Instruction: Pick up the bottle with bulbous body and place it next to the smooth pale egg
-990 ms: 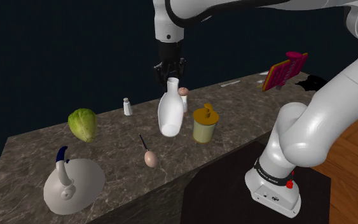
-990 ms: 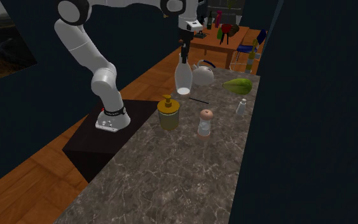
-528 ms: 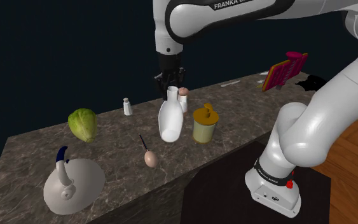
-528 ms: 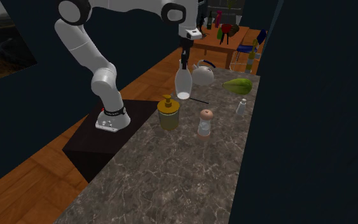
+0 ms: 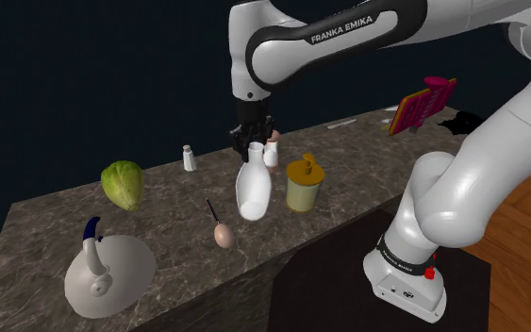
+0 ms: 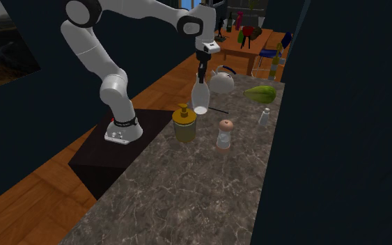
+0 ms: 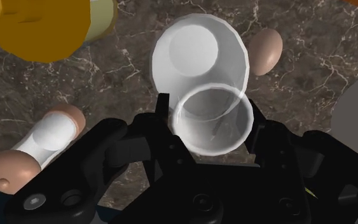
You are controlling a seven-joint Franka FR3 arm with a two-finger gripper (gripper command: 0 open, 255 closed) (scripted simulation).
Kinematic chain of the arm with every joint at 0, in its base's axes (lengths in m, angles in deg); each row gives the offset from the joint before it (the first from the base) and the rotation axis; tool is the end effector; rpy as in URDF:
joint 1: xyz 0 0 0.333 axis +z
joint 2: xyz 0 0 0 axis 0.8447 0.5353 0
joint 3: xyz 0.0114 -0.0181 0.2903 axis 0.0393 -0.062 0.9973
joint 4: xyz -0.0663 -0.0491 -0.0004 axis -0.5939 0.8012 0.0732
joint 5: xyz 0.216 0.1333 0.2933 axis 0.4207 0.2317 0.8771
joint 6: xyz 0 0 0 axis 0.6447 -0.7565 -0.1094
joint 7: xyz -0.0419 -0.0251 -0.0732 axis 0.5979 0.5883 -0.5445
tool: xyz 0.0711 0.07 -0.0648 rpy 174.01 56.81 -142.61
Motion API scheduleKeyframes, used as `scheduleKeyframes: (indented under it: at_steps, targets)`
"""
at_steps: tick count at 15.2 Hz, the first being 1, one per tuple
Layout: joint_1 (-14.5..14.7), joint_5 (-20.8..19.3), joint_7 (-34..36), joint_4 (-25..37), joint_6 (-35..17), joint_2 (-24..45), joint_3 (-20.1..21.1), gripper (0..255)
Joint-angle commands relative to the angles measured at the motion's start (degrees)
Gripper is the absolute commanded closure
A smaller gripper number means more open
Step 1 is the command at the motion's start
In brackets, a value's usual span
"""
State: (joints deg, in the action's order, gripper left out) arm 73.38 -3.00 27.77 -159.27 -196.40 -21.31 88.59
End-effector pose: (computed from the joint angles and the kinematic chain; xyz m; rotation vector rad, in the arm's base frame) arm 0.4335 0.1475 0.4384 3.1320 -0.1735 -0.0535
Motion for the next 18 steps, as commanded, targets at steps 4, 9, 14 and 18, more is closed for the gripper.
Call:
scheduleKeyframes:
  at_steps: [4,9,14,18]
  targets:
    - [0.02,0.01,0.0,-2.88,-4.05,1.11,0.07,255]
    - [0.02,0.01,0.0,-4.23,-6.08,1.79,0.1,255]
    - [0.02,0.01,0.0,-4.22,-6.08,1.79,0.1,255]
    - [0.02,0.01,0.0,-4.22,-6.07,1.79,0.1,0]
